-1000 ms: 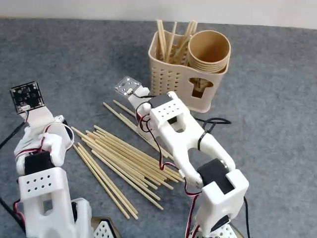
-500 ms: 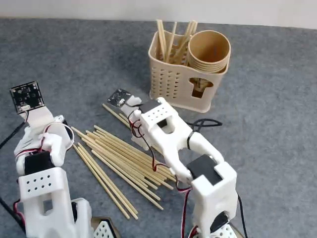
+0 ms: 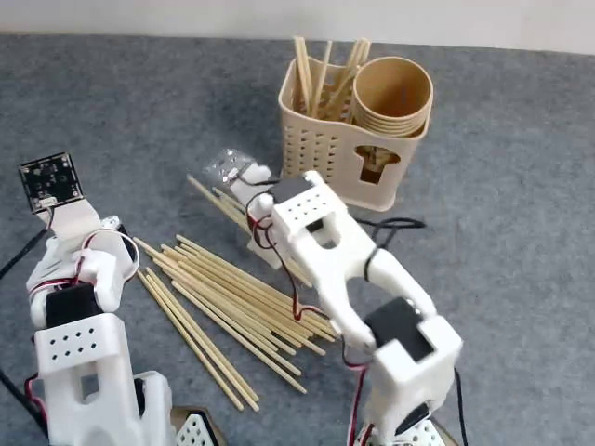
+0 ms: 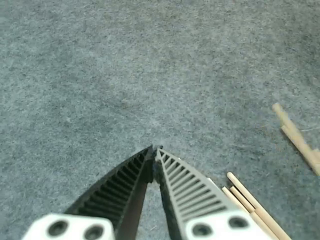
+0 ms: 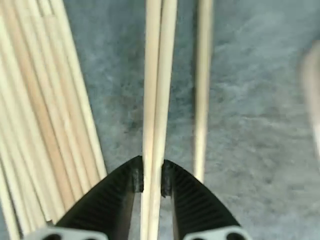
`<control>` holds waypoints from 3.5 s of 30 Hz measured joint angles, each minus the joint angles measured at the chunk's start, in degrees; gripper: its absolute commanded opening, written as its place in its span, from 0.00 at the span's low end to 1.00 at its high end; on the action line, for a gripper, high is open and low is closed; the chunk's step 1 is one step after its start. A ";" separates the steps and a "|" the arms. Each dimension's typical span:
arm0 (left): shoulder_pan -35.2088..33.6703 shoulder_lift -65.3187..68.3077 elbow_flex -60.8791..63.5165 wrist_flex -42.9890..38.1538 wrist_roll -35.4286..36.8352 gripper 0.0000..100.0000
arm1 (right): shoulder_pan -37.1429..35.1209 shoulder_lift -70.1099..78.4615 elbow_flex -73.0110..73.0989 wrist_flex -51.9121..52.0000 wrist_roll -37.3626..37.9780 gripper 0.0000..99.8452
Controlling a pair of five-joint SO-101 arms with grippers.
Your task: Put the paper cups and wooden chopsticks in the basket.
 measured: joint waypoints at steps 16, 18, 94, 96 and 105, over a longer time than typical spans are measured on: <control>0.00 0.00 0.00 0.00 0.00 0.03 | 0.09 -29.54 20.22 -11.60 -7.82 0.00; 0.00 0.00 0.00 0.00 0.00 0.03 | 0.09 -32.97 23.38 -14.95 -8.79 0.00; 0.00 0.00 0.00 0.00 0.00 0.03 | 15.12 -29.45 21.27 -76.48 -16.62 0.01; 0.00 0.00 0.00 0.00 0.00 0.03 | 15.12 -28.22 21.27 -76.48 -16.62 0.03; 0.00 0.00 0.00 0.00 0.00 0.03 | 15.12 -27.78 21.27 -76.48 -16.62 0.14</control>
